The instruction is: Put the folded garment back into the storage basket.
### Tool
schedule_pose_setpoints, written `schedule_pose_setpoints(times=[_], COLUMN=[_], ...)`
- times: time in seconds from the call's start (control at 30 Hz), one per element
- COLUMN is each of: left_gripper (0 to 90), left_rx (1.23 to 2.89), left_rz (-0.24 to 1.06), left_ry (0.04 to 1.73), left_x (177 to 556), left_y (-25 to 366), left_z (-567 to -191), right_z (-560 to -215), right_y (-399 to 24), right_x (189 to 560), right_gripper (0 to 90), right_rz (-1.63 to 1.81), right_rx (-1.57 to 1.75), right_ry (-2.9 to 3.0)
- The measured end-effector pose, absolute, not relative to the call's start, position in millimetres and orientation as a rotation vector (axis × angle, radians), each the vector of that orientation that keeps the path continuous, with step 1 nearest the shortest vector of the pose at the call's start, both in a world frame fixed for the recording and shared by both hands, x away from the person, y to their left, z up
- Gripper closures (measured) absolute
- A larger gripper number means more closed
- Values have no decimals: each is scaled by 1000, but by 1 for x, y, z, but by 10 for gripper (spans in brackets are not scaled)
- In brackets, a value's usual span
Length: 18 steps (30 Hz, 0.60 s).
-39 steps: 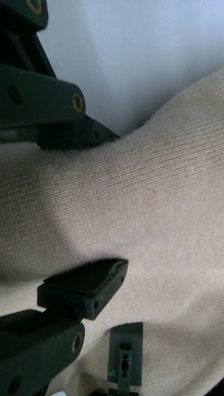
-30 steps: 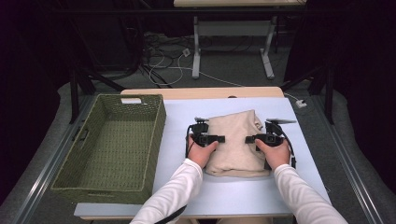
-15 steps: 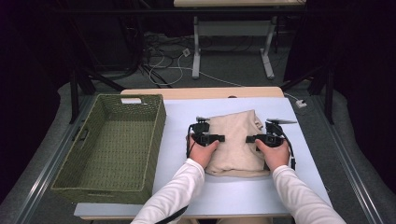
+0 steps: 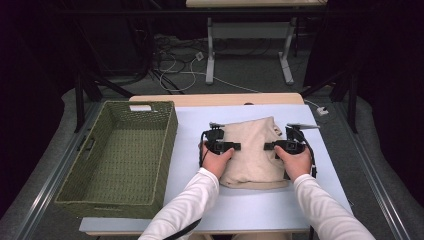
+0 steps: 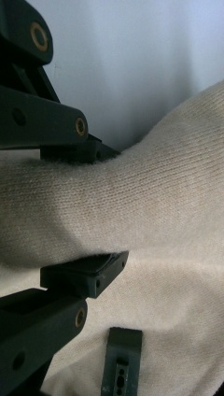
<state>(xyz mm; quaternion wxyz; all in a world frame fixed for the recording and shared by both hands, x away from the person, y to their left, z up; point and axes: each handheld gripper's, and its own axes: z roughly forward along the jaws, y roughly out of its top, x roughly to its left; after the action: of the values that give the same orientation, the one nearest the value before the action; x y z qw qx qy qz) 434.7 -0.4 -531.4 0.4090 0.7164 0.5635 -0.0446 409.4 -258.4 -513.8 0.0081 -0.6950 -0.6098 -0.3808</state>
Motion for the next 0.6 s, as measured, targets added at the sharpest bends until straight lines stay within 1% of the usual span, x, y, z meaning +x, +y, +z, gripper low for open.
schedule_pose_setpoints(times=[0.27, 0.6], left_gripper=[552, 560], left_rx=[1806, 1780], left_rz=[-108, -146], left_ry=[1407, 1417], left_x=[439, 446], left_y=[5, 11], left_z=[-519, -503], right_z=[-498, -473], right_y=[-252, -244], right_x=[410, 416], right_gripper=[753, 758], right_rz=[-1220, -1252], right_rx=[-2172, -2157], right_ry=[-1921, -1926])
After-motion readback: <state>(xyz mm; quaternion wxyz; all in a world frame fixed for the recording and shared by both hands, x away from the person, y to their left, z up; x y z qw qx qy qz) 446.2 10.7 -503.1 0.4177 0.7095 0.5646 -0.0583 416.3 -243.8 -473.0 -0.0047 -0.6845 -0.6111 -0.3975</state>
